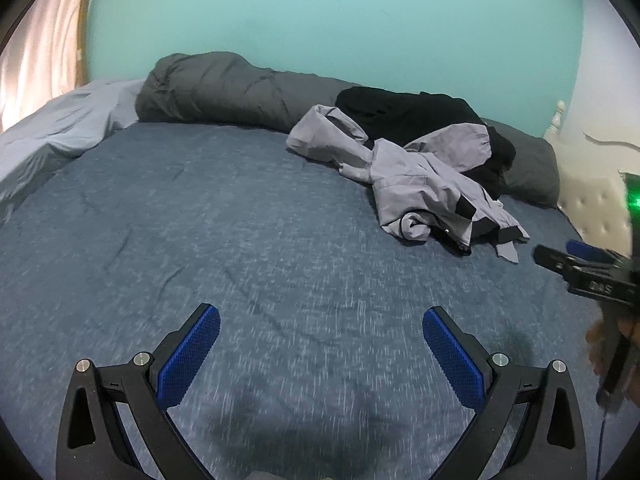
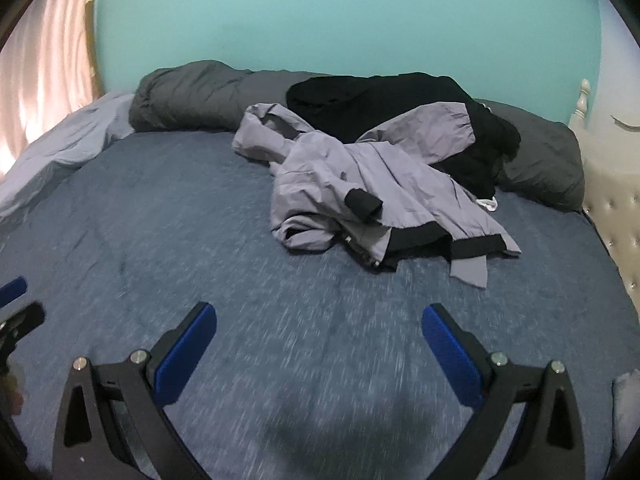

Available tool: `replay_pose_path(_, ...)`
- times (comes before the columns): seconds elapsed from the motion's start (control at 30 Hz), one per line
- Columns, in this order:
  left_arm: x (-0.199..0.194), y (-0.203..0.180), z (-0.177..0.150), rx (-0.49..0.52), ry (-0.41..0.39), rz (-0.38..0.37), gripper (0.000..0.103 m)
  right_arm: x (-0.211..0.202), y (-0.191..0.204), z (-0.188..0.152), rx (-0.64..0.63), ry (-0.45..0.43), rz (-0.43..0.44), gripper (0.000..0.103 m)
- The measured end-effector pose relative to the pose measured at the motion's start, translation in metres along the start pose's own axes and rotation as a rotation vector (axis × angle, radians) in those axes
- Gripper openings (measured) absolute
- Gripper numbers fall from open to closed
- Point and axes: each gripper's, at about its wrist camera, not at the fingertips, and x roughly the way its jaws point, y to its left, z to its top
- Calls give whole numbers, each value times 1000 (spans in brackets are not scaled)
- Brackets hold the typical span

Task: Fold clothes
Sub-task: 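Reach the right gripper to the jacket's black hem and close on it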

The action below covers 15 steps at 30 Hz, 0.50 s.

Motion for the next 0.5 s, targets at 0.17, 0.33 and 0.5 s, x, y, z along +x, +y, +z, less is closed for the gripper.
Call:
replay_pose_path(0.17, 24, 5, 2, 0, 9, -15, 103, 45, 2, 18, -65, 33, -8, 103)
replay_pose_path(0.33, 46, 9, 1, 7, 15, -19, 103, 90, 3, 37, -88, 59, -1, 103)
replay_pose_path(0.5, 67, 13, -2, 12, 28, -38, 103, 123, -6, 55, -83, 36, -49, 100)
